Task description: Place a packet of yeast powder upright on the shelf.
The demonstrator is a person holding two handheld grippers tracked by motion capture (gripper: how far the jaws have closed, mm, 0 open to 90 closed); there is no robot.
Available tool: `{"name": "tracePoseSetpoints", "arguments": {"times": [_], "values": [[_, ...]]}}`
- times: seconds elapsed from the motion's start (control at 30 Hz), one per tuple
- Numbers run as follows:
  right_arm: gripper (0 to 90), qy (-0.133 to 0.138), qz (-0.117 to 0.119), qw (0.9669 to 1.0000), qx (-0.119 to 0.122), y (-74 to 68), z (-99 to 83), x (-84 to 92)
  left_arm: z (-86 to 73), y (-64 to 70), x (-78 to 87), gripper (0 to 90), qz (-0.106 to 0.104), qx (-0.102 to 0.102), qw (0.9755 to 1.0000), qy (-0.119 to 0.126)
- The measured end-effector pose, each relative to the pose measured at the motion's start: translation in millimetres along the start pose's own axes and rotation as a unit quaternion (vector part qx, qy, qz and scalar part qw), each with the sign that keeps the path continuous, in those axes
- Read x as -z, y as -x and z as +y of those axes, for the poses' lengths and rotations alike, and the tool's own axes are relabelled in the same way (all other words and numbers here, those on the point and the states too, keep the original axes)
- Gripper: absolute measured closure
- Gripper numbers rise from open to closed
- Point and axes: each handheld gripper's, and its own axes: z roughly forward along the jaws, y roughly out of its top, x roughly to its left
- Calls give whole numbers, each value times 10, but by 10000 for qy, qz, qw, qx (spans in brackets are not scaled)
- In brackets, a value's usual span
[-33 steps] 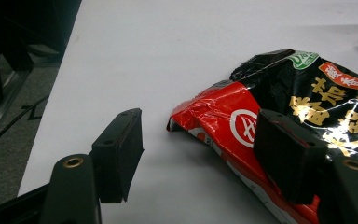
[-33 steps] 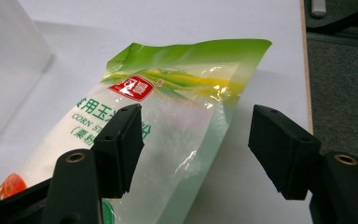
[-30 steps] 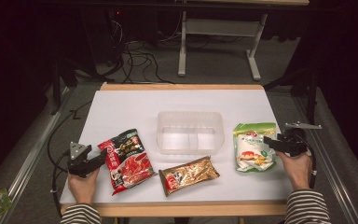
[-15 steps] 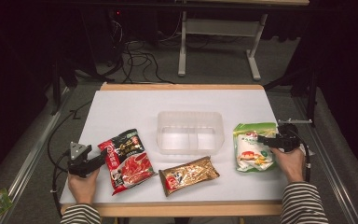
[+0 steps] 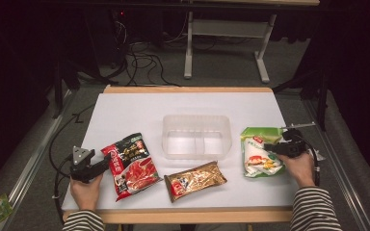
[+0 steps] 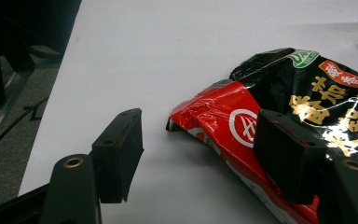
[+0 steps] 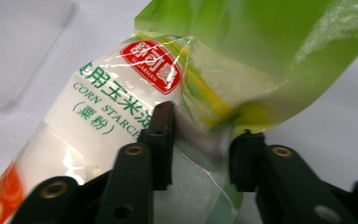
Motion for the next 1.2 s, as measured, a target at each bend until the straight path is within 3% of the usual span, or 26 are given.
{"name": "tracePoseSetpoints", "arguments": {"times": [0.1, 0.17, 0.23, 0.47, 0.57, 0.77, 1.03, 1.2], "values": [[820, -65, 101, 9998, 165, -19, 7, -5, 0, 0, -1, 332, -3, 5, 10000, -4], [873, -96, 73, 9992, 372, -65, 16, 11, 0, 0, -1, 332, -3, 4, 10000, -4], [894, -73, 67, 9990, 432, -85, 19, 26, 0, -1, -1, 332, -5, 7, 10000, -3], [900, 103, 41, 9986, 518, -126, 12, 131, 0, -3, 1, 332, -23, 7, 10000, -7], [900, 287, 77, 9986, 445, -120, 6, 239, 1, -2, 0, 333, -27, 1, 10000, -10], [900, 584, 143, 9967, 549, -179, -9, 453, 0, -1, -2, 333, -23, -1, 10000, -8], [900, 856, 367, 9921, 845, -413, 56, 756, 0, -2, 1, 333, -36, -6, 10000, -6], [900, 984, 366, 9891, 1035, -531, 91, 843, 0, -2, 1, 333, -45, -8, 10000, -1]]}}
